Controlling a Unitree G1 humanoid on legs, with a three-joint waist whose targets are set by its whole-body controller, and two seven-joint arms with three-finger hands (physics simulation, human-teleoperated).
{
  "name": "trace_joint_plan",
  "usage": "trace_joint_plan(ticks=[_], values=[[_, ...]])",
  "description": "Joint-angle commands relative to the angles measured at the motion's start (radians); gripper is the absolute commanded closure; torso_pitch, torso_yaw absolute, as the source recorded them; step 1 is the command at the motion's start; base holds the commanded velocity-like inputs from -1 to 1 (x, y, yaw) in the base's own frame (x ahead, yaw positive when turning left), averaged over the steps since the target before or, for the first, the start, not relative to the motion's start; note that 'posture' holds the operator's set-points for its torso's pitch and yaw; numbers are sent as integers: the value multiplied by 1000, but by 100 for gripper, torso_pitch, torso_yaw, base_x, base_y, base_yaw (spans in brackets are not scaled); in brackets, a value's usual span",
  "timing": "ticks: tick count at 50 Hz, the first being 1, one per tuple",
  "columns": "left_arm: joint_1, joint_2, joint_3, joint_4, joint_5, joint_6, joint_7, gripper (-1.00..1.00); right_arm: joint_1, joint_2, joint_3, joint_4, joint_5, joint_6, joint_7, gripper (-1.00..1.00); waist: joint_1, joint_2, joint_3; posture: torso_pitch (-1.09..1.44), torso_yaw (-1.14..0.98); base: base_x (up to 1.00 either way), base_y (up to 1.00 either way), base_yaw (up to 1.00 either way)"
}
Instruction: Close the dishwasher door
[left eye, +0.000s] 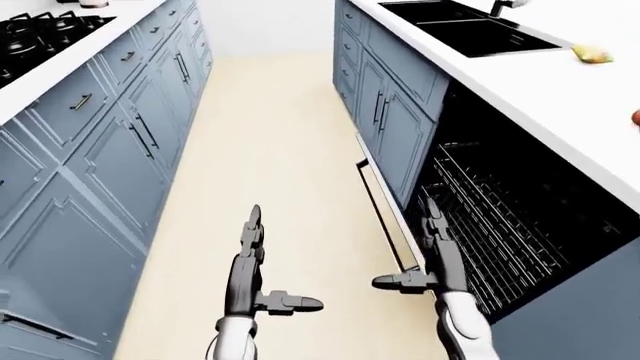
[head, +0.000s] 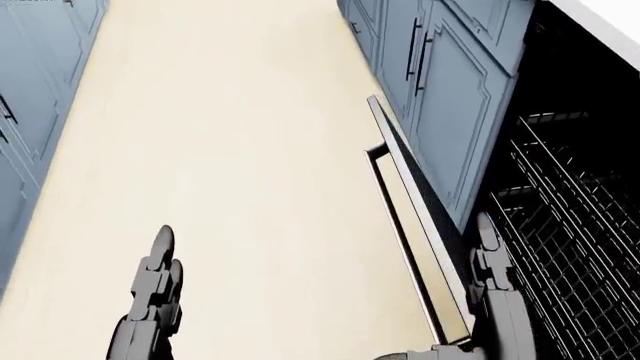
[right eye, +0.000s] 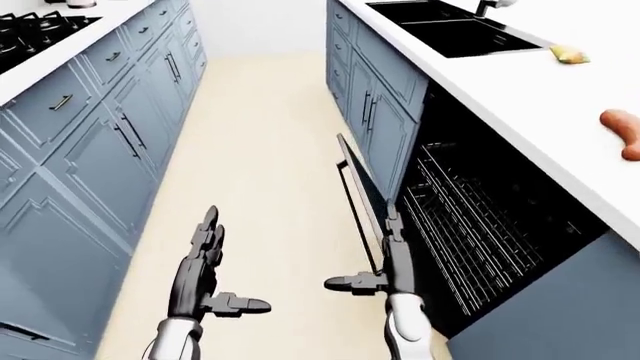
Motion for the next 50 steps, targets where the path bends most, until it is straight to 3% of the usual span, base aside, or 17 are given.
trace_joint_plan(ticks=[1,4,7,8,11,16,19,20,23,30,35,36,38,44,46,48,50], values=[[-11,3,9,-50,-2,-32,7,-100,-17,4,15,-45,-1,-32,4,-100,5,0,-9,0,0,0,-6,0],[-8,3,9,-56,-4,-30,6,-100,-15,4,14,-47,1,-33,5,-100,5,36,-4,0,0,0,-7,0],[-8,3,11,-61,-6,-26,5,-100,-8,4,14,-58,2,-31,6,-100,7,104,-15,0,0,0,-7,0],[-8,3,11,-61,-6,-26,6,-100,-7,4,14,-61,2,-30,6,-100,17,59,-10,0,0,0,-7,0],[-8,3,11,-64,-7,-23,5,-100,-6,4,14,-63,2,-29,6,-100,15,66,-18,0,0,0,-7,0],[-9,2,8,-54,-3,-29,7,-100,-7,4,13,-97,2,5,8,-100,15,21,-15,0,0,0,-7,0],[-12,2,9,-50,-3,-30,8,-100,-10,4,11,-56,2,-32,6,-100,13,-35,-19,0,0,0,-7,0],[-12,2,8,-49,-3,-31,8,-100,-9,4,11,-58,2,-31,6,-100,9,-73,-32,0,0,0,-7,0],[-14,2,8,-43,-2,-34,9,-100,-8,4,11,-60,2,-31,6,-100,4,-46,-11,0,0,0,-7,0],[-12,2,5,-47,-2,-33,9,-100,-10,4,12,-58,2,-30,6,-100,7,12,-8,0,0,0,-7,0],[-10,2,3,-50,-1,-30,10,-100,-11,4,13,-55,1,-31,6,-100,1,90,-27,0,0,0,-7,0],[-11,2,3,-49,-2,-30,10,-100,-12,3,13,-88,2,2,7,-100,15,63,-15,0,0,0,-8,0],[-12,2,4,-48,-2,-29,10,-100,-12,4,13,-60,1,-26,6,-100,13,67,-11,0,0,0,-7,0],[-13,3,6,-51,-4,-27,10,-100,-9,4,12,-62,2,-27,6,-100,14,22,-16,0,0,0,-7,0],[-15,3,9,-51,-6,-26,9,-100,-8,4,13,-65,1,-25,6,-100,15,-9,-17,0,0,0,-7,0],[-16,3,12,-51,-7,-25,8,-100,-11,3,13,-95,2,8,7,-100,12,-68,-31,0,0,0,-7,0],[-18,3,13,-50,-8,-25,8,-100,-11,4,12,-60,1,-28,6,-100,0,-41,-20,0,0,0,-7,0]])
